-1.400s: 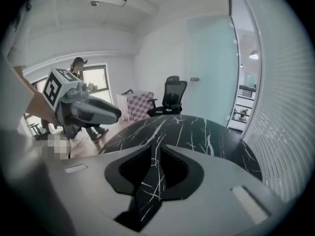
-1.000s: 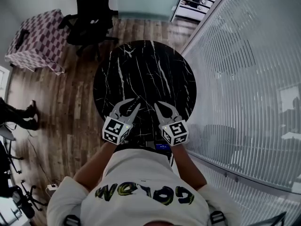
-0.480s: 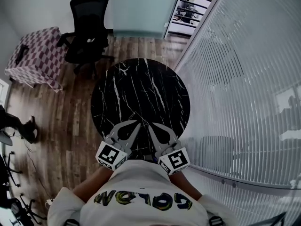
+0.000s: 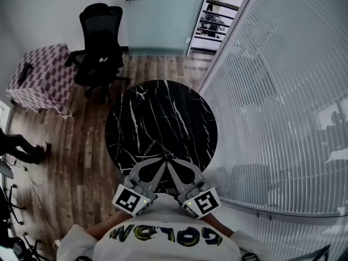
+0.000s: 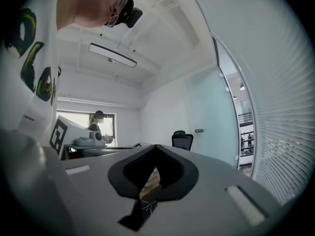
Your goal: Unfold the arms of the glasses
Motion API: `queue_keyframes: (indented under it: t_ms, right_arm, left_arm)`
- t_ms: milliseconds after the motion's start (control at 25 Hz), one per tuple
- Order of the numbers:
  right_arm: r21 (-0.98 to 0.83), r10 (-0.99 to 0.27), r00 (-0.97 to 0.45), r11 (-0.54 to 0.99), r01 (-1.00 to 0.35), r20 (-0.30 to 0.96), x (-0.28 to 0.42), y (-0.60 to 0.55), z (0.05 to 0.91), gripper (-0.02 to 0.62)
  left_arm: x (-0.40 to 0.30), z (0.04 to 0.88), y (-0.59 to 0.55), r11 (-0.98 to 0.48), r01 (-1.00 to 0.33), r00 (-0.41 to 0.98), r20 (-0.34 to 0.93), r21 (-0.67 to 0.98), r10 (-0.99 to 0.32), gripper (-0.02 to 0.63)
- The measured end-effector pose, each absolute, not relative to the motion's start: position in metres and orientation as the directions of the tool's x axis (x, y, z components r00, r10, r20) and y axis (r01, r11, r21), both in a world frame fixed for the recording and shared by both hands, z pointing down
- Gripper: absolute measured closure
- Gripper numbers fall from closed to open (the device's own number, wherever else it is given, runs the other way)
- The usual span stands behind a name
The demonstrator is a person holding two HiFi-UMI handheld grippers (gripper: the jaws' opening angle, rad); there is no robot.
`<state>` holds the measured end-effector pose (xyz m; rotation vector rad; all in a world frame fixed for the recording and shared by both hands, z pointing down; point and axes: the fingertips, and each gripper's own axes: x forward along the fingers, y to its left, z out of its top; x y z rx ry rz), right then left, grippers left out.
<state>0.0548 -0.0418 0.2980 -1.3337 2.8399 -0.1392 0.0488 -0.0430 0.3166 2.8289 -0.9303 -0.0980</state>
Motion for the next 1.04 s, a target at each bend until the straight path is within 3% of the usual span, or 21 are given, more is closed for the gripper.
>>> queue_keyframes:
  t_ms: [1040]
  right_arm:
    - [-0.078,-0.793,-0.608,0.605,-0.792,0.028,0.059,-0.046,0.296,0.594]
  left_arm:
    - [0.038,0.316,-0.051,-0.759,-0.615,0.775,-0.013,0.212,-0.632,0.603]
